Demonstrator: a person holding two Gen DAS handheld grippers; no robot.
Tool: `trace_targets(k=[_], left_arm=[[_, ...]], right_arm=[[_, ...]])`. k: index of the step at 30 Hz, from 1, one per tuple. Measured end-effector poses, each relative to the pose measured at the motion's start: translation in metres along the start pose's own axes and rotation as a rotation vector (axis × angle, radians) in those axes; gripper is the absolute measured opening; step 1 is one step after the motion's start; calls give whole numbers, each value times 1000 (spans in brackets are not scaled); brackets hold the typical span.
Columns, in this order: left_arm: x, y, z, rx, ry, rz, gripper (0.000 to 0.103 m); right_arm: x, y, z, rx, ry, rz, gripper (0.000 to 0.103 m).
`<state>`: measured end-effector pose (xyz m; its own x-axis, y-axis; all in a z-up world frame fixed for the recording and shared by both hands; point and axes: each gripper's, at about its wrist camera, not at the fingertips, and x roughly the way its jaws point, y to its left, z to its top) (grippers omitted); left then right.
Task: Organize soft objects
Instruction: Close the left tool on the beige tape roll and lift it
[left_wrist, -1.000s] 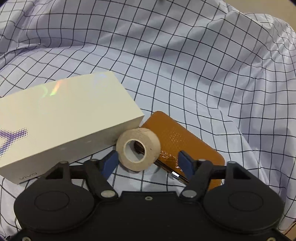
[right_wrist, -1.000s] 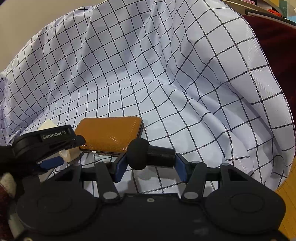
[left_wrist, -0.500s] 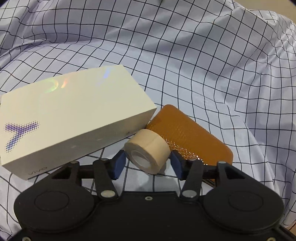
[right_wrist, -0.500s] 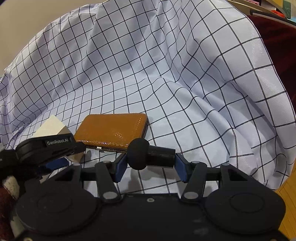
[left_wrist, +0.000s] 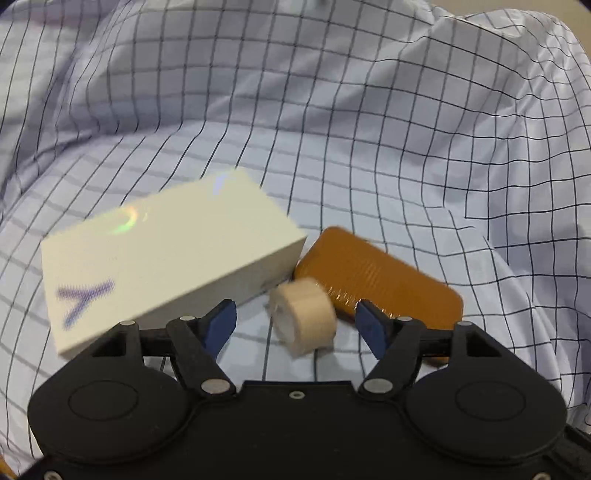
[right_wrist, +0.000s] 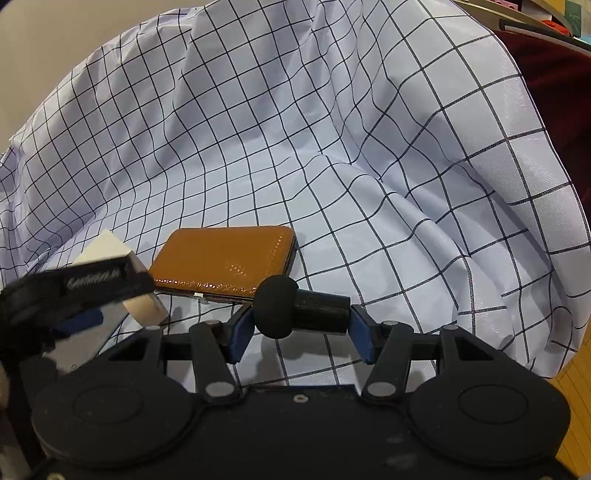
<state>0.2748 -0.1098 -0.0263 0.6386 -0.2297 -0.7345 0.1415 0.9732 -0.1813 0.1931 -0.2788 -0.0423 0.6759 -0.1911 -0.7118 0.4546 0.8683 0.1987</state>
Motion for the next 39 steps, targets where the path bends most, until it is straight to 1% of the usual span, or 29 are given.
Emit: trace_targets(k=[2,4,6,8,12,14,17,19,23,25,27,28,30,31,33,35,37,39], left_arm=[[7,-3,2,1,7,0,67],[14,0,2,-27,26,-6,64],[16,5,-1,-62,43,-24,55],[19,10,-3,-93,60,-39,52],[10,22,-9,-153,60,-28,52],[5,29,-11,-183,53,-5,52],[1,40,-14,-236,71,15,52],[-1,46,-18,-251,85,34,52],[-4,45,-26,-199,91,54,53],[-4,42,-28,-170,101,40,54],[-7,40,-28,-158,96,20,56],[-10,38,-27,-155,82,12,58],[-18,33,-24,-139,39,-1,66],[-21,30,-21,-126,14,-2,67],[-23,24,-12,-102,-20,5,68],[-21,21,-3,-103,-41,19,68],[-16,18,4,-109,-58,33,68],[-10,15,8,-88,-57,67,66]], right_arm=[[0,0,0,-1,3,1,55],[0,-1,-1,0,4,1,55],[-1,-1,-1,-2,4,-1,55],[0,-2,-1,-3,5,-2,55],[-1,-2,-1,-2,3,1,55],[-1,-1,-2,-5,2,2,55],[-2,0,-2,-7,3,6,55],[-3,1,-3,-10,4,9,55],[-3,1,-3,-14,4,16,55],[-4,1,-3,-16,4,17,55],[-3,1,-3,-16,5,17,55],[-3,1,-3,-15,5,16,55],[-3,0,-3,-16,5,15,55],[-3,0,-3,-16,5,14,55],[-3,0,-3,-16,5,15,55],[-3,1,-3,-16,5,16,55],[-3,1,-3,-18,5,19,55],[-3,1,-3,-20,6,23,55]])
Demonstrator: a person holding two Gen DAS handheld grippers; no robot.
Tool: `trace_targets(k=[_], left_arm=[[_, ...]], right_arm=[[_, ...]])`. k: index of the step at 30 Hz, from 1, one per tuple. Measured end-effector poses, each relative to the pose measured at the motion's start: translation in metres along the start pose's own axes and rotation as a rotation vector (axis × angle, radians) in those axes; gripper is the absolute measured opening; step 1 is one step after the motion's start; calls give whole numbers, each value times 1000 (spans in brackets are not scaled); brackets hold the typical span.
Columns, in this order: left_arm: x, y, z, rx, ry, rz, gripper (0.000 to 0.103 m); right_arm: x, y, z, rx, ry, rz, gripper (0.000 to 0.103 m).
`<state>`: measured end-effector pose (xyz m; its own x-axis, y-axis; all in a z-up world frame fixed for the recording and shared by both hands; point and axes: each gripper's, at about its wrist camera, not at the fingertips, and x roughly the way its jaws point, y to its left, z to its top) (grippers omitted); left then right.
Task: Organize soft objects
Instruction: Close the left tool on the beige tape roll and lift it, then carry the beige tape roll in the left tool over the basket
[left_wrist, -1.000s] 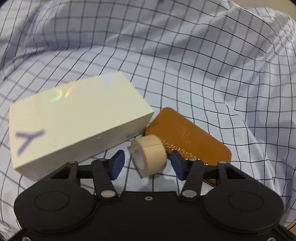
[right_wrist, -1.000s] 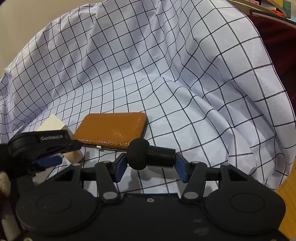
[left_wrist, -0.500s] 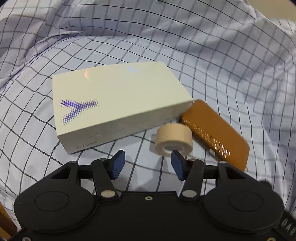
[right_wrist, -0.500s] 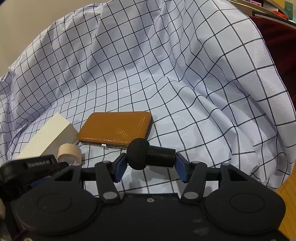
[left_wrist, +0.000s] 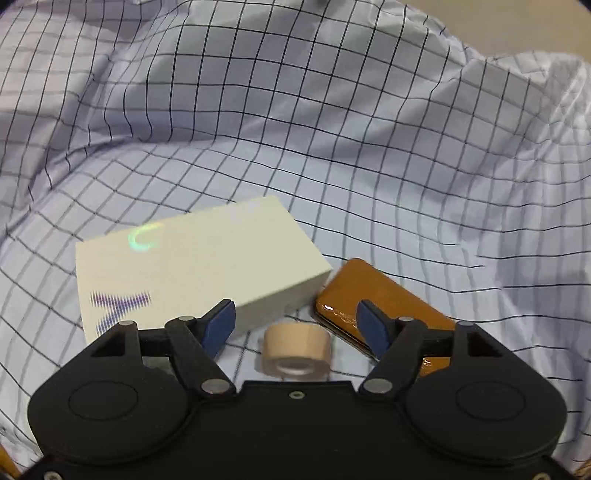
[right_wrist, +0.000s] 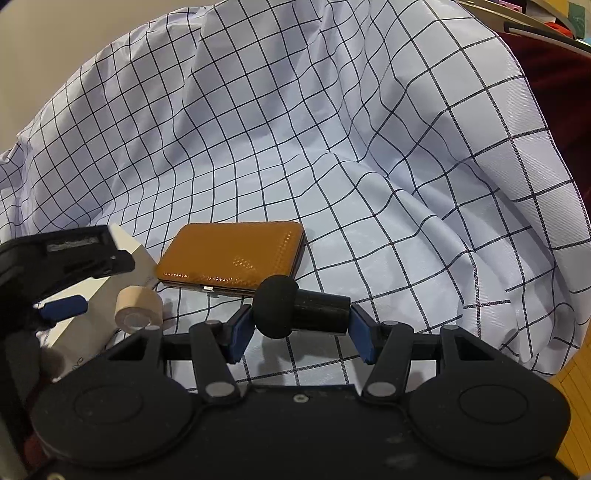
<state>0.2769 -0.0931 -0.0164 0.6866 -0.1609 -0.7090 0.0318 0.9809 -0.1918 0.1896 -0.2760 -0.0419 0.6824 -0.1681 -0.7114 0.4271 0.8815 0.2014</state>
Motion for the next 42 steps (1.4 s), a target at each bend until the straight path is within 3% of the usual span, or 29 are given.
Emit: trace_targets(k=[4,7,10,15,18,24,31,33,35,36,42], left_arm=[[1,-5,-10,49,20,34,65],[8,4,-19,24,73,47,65],[7,15,-23,-29,93,0,66],[-1,18,-32,-10,135,-19,66],[-4,17,-41,19,168,-17,63],[-11,9,-38,104,145,-44,67],[16,-2,-34,139,208,-82,70],[23,0,-36,124,221,-83,67],[22,0,-35,129,199,-88,51],[22,0,-35,131,198,-95,48],[10,4,-35,137,180,-114,48]], right_arm=[[-1,0,0,-1,-3,5,55],[-3,0,0,1,-6,7,55],[-4,1,-1,3,-8,7,55],[-5,1,-1,8,-5,14,55],[-6,2,-1,0,-10,15,55],[-4,2,0,2,-5,14,55],[-4,1,1,-7,-4,16,55],[-3,0,1,-7,-2,13,55],[-3,-1,0,-8,-1,11,55],[-3,-1,0,-8,0,9,55],[-12,2,0,-19,-14,12,55]])
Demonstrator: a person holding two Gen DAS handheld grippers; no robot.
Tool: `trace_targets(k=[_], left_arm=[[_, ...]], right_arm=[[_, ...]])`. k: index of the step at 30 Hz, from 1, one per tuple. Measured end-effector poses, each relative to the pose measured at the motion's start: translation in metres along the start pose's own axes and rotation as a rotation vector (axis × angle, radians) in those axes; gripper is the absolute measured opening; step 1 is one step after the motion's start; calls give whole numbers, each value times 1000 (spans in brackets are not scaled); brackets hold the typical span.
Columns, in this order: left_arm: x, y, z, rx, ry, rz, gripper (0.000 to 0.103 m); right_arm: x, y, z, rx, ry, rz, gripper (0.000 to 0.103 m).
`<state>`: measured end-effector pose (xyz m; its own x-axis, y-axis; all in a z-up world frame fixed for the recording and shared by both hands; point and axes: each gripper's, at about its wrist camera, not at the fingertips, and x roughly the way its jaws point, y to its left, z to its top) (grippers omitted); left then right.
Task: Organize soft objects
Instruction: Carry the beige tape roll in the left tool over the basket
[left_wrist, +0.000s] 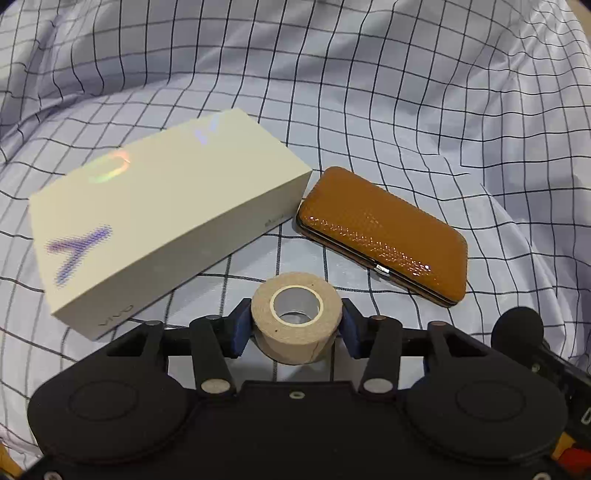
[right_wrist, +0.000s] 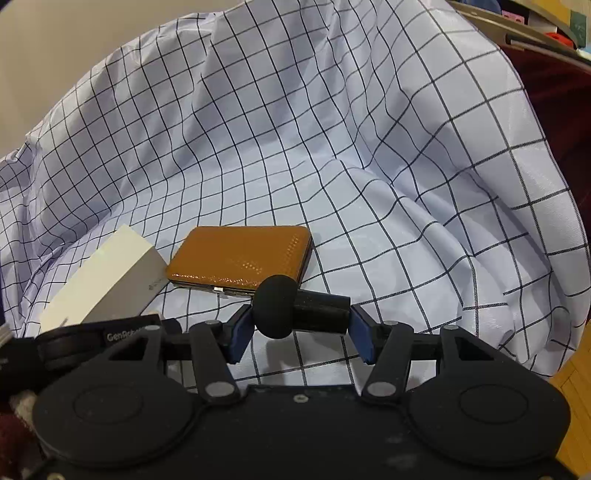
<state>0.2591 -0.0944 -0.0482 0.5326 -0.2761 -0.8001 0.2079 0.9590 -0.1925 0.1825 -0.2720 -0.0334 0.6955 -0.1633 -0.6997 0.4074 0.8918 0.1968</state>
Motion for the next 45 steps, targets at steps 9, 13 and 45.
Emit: trace_targets(k=[9,13,45], left_arm=[[-60,5,-9,36,-71,-27,48],[-91,11,-22,44,-91,-46,48],[-201,20,-154,-37,-215,-55,48]], right_arm=[[-38,10,-5,-40,-50,37,55],[-59,15,-13,-64,-71,55,55],[-190,13,-116,-149,-148,172,55]])
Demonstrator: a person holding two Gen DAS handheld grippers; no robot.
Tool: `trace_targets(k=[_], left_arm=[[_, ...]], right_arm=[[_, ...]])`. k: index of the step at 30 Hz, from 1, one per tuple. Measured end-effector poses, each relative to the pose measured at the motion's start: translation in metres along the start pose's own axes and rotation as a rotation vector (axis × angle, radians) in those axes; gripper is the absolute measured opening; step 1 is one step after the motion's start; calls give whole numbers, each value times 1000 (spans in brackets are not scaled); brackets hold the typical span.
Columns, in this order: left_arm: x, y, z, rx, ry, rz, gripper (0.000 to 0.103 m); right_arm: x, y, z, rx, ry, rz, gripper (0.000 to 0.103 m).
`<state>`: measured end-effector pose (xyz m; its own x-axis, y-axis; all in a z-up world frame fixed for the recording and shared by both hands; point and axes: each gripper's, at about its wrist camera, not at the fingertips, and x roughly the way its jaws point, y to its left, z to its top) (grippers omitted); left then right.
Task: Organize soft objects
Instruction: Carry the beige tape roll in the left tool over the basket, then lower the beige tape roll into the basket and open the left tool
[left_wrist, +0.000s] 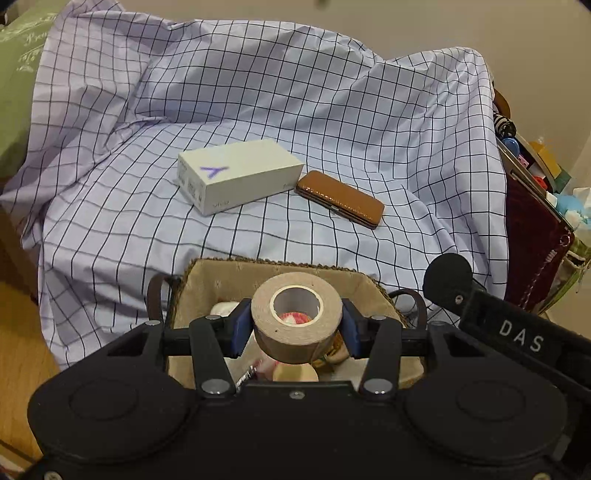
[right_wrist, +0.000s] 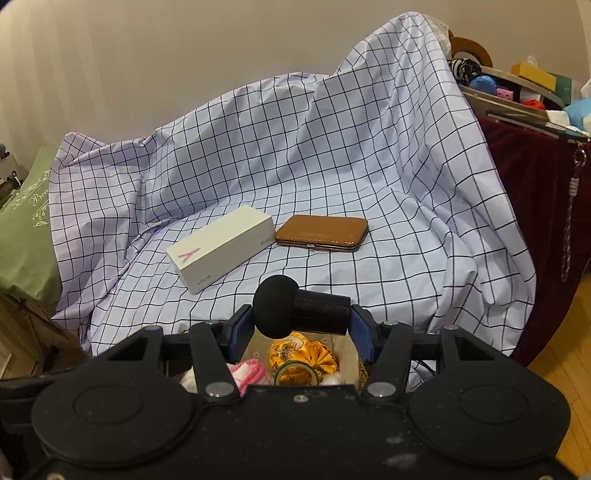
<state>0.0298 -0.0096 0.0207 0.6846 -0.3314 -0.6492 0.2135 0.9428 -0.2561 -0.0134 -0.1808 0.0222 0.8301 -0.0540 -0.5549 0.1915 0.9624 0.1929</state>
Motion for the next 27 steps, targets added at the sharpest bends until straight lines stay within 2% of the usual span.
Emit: trace_targets(k=[4,6,10,14,23,25,27], left_arm=[[-18,-9,0,59,-82,28,48],[-21,-8,2,62,-95,31,48],[-17,-8,-1,53,-57,32,48],[-11,-10,-6,41,-10,-6,48],[4,-5,-11,8,46,-8,48],[5,-5,-11,12,43,6,50],[5,-4,-11,12,36,23,58]], right_arm=[[1,2,-1,-10,10,-6,55],[2,3,-2,-14,15,-7,55],[1,3,-4,-17,19,-14,55],[0,0,-5,-7,12,-36,55],[1,0,-7,-14,19,-46,55],[2,0,-7,-15,22,-48,55],[3,0,-7,-11,22,-53,55]])
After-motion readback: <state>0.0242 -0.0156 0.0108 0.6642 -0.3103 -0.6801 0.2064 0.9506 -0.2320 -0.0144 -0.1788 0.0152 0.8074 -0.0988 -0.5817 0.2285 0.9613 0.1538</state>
